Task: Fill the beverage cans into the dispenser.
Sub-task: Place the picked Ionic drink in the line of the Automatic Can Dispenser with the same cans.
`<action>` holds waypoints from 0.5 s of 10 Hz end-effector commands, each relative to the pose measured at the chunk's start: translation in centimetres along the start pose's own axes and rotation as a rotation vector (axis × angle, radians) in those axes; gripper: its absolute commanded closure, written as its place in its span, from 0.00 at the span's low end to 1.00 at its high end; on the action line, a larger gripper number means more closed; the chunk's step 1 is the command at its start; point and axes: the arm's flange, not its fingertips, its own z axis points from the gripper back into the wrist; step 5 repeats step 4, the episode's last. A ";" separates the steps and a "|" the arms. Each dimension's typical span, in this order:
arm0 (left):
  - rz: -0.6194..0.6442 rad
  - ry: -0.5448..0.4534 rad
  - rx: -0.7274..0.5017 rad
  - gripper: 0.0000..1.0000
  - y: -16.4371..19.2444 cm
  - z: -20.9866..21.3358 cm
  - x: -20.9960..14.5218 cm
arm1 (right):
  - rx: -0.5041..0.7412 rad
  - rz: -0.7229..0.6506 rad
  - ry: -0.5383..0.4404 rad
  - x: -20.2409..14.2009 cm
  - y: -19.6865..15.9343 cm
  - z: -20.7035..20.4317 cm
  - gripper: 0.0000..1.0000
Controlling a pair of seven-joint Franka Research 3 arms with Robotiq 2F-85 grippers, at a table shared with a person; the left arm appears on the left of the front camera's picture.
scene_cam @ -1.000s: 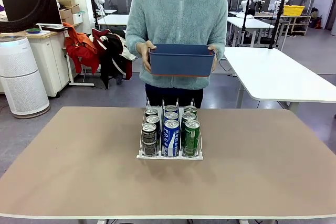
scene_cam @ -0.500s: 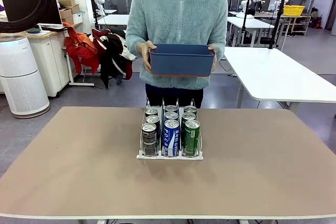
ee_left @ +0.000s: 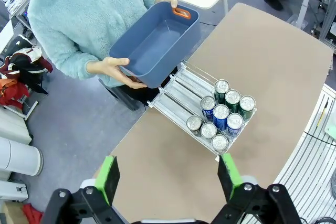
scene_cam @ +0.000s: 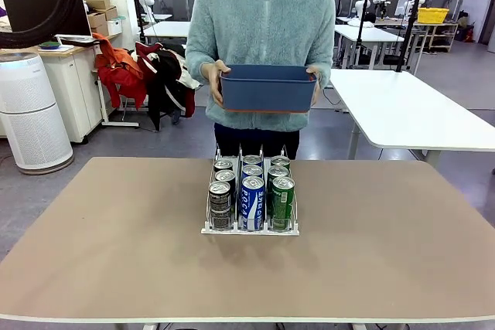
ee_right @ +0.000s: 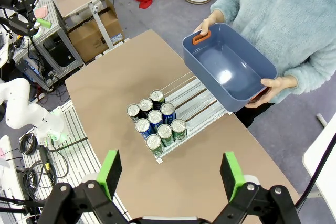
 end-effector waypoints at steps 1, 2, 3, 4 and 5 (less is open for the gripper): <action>-0.001 0.000 0.005 0.00 0.1 0.1 -0.1 | 0.005 -0.001 0.006 0.0 0.0 0.1 0.00; -0.001 0.000 0.005 0.00 0.1 0.1 -0.1 | 0.005 -0.001 0.006 0.0 0.0 0.1 0.00; -0.001 0.000 0.005 0.00 0.1 0.1 -0.1 | 0.005 -0.001 0.006 0.0 0.0 0.1 0.00; -0.001 0.000 0.005 0.00 0.1 0.1 -0.1 | 0.005 -0.001 0.006 0.0 0.0 0.1 0.00; -0.001 0.000 0.005 0.00 0.1 0.1 -0.1 | 0.005 -0.001 0.006 0.0 0.0 0.1 0.00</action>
